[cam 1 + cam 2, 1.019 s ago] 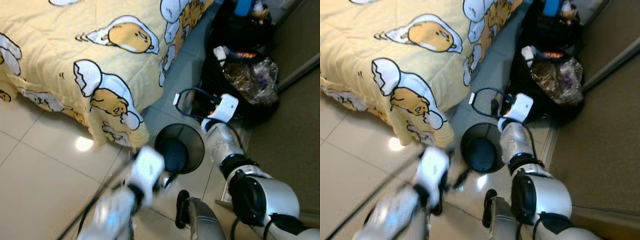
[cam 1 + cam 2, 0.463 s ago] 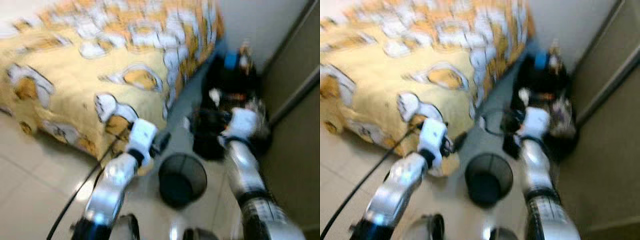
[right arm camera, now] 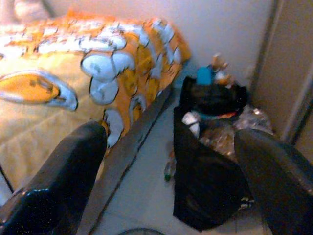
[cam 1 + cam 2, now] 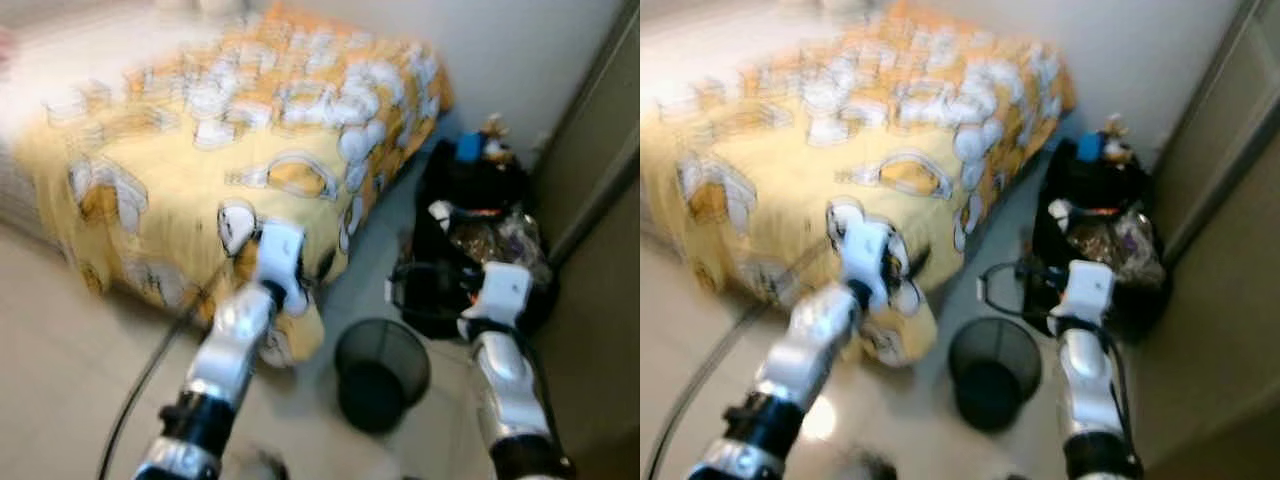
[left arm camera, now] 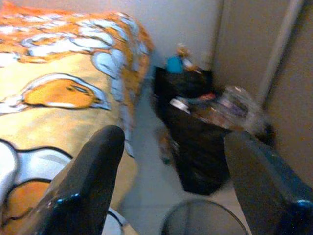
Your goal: Clean up the room
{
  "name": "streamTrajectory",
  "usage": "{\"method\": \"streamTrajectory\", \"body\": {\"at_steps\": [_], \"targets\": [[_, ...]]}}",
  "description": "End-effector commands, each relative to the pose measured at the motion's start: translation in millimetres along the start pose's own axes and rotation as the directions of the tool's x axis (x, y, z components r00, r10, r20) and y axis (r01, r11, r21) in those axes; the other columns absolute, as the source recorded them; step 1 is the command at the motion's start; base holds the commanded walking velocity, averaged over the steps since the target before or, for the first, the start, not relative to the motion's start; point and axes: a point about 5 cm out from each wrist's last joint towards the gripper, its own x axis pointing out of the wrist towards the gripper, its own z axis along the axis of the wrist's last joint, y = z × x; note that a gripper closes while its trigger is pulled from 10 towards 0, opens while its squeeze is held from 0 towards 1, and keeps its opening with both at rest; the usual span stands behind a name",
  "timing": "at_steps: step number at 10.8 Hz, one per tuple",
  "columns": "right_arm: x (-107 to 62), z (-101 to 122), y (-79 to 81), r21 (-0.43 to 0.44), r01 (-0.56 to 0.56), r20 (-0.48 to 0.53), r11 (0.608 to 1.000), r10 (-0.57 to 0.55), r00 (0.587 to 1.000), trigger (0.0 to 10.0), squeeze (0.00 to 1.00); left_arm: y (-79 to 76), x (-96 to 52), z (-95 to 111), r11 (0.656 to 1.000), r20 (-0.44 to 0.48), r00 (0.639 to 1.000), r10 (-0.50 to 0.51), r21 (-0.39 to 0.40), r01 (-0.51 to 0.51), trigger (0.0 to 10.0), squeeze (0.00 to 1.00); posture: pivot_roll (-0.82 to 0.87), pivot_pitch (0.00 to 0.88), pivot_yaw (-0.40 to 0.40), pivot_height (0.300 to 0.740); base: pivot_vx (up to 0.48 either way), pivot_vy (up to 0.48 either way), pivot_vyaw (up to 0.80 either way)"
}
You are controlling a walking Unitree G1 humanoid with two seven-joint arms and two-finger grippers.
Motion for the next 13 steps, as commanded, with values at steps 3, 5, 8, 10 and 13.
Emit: {"method": "streamTrajectory", "body": {"at_steps": [3,5,8,10,13], "targets": [[-7.1,-4,-8.5,-0.023,0.015,-0.026,1.0,-0.015,1.0,10.0,0.0,2.2,2.8,-7,1.0,-0.001,1.0,-0.008,0.005,0.008,10.0,0.0,-0.03,0.0,0.045,0.74,0.0,0.0,-0.7],[-14.7,-11,-18.5,-0.048,0.025,-0.057,0.999,-0.028,0.998,10.0,0.0,3.9,6.9,-11,1.0,-0.012,1.0,0.012,0.001,-0.012,10.0,0.0,-0.04,0.0,0.036,0.74,0.0,0.0,-0.69],[-50.3,-34,-36.1,-0.142,-0.01,-0.12,0.99,-0.008,0.993,10.0,0.0,5.6,-27.6,-52,0.998,-0.116,0.992,-0.043,-0.054,0.037,10.0,0.0,-0.05,0.0,0.015,0.74,0.0,0.0,-0.69],[-104.2,-66,-65.1,-0.183,-0.005,-0.281,0.983,-0.047,0.959,10.0,0.0,-11.2,-44.8,-67,0.989,-0.148,0.979,-0.138,-0.068,0.129,10.0,0.0,-0.06,0.0,0.002,0.74,0.0,0.0,-0.7],[-106.8,-69,-63.2,-0.153,0.054,-0.287,0.987,-0.097,0.953,10.0,0.0,-22.6,-33.0,-53,0.978,-0.094,0.974,-0.207,-0.045,0.204,10.0,0.0,-0.09,0.0,0.029,0.74,0.0,0.0,-0.7]]}}
